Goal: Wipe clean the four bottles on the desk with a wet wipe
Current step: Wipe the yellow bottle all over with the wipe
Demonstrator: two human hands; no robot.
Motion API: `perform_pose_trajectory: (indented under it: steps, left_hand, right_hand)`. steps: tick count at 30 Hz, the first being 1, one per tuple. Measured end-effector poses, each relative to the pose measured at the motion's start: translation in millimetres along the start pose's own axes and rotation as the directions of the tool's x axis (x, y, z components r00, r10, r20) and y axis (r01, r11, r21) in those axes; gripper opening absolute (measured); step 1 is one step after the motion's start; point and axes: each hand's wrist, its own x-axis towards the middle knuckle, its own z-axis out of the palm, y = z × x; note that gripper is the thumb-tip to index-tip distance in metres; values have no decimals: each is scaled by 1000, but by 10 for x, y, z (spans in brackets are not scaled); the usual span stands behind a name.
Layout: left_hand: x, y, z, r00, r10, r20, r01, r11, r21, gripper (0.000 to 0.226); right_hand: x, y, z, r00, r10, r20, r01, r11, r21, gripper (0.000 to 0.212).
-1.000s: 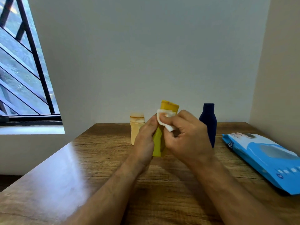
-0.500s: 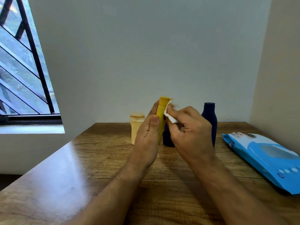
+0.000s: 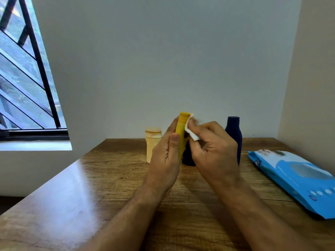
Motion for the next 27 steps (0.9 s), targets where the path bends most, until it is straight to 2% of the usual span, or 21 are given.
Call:
perform_pose_trajectory:
  steps: [3,5,9,12,14,16,18,20,22,24,27]
  left_hand:
    - [5,-28,-15,1000,5,-16,-5,1000,19,51]
    - [6,-12,-5,1000,-12,-4,11,1000,-8,48]
    - [14,36,7,991,-114,73,129,960,-248,41]
    - [32,55,-13,977,-187,99,211,896,-391,34]
    - [73,72,-47,962,-262,82,265,812,-521,35]
    - [134,70,-116,941,-336,36,288,743,-604,41]
    - [185,49,-186,923,-384,-23,292,739,-607,44]
    - [191,38,-216,909,-413,-43,317,757,-571,35]
    - [158,56,-190,890,-454,31,395,736,-550,30]
    - [109,80,-138,859,-488,157,489,690,-534,36]
    - [69,93,-67,824,-497,273,560,634,-534,47]
  right_hand:
    - [-13,-71,31,998,-60,26,59,998,26,31]
    - [0,-27,27,1000,-4,-1,4,999,47,30]
    - [8,73,9,981,192,-5,-191,979,70,30]
    - [15,87,8,968,247,38,-249,964,95,28]
    - [10,92,17,970,210,123,-224,968,114,25]
    - [-28,66,34,961,104,258,-133,986,100,27]
    - [-54,32,50,951,38,308,-69,994,90,29]
    - [-33,4,54,963,44,267,-73,992,99,28]
    - [-6,-18,46,978,89,188,-108,990,93,27]
    - [18,-25,30,978,164,127,-179,977,114,27]
    - [26,-22,26,961,249,118,-265,953,146,27]
